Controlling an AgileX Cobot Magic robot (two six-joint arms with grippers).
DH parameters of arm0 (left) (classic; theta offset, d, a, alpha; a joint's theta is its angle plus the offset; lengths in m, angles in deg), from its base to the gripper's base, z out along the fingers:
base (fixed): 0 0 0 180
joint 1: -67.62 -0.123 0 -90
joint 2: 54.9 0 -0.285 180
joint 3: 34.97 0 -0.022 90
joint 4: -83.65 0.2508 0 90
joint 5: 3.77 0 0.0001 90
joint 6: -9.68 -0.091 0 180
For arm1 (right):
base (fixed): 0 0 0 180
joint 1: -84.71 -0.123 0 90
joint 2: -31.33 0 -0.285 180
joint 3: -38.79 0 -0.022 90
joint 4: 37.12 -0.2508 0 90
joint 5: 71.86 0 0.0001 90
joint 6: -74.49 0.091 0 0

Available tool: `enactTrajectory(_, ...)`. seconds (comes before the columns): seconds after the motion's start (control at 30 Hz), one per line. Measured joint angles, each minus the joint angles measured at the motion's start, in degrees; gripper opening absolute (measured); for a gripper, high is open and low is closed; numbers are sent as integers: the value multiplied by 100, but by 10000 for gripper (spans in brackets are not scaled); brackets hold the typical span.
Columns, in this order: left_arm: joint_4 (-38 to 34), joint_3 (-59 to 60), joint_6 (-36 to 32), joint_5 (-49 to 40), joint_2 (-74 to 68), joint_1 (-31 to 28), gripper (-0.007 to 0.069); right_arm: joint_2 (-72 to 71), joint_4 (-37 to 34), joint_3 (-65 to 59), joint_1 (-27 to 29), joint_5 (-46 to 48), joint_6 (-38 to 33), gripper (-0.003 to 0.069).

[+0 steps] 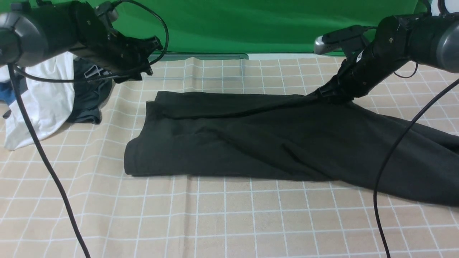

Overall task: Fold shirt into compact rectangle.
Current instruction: 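Fold the black garment in half by bringing its near edge over to the far edge, then pull the folded dark garment lengthwise by its ends to straighten it flat on the table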

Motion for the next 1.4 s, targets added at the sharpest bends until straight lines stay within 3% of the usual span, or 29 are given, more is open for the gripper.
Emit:
enactTrajectory(0.17, -22, 0, -263, -293, 114, 5, 271, -30, 79, 242, 0, 112, 0, 316)
enactTrajectory(0.27, -52, -4, -667, -682, 297, 75, 234, -138, 130, 454, 0, 584, 0, 336)
enactTrajectory(0.33, -80, -11, -1004, -1048, 405, 227, 160, -289, 141, 614, 0, 1005, 0, 314)
enactTrajectory(0.43, -98, -11, -1413, -1313, 378, 572, 41, -551, 82, 779, 0, 1412, -10, 165)
enactTrajectory(0.47, -103, -11, -1481, -1323, 351, 670, 31, -589, 50, 785, 0, 1441, -10, 110)
enactTrajectory(0.57, -103, -11, -1575, -1230, 109, 1007, 15, -645, 2, 785, 0, 1525, -10, 46)
enactTrajectory(0.7, -92, -11, -1641, -897, -326, 1284, 15, -645, -4, 785, 0, 1627, -10, 39)
enactTrajectory(1.0, 18, -11, -1641, -354, -843, 1313, 15, -645, -66, 785, 0, 1677, -10, 38)
enactTrajectory(1.4, 230, -26, -1492, 2224, -1244, 1196, 19, -645, -128, 785, 0, 1773, -10, 38)
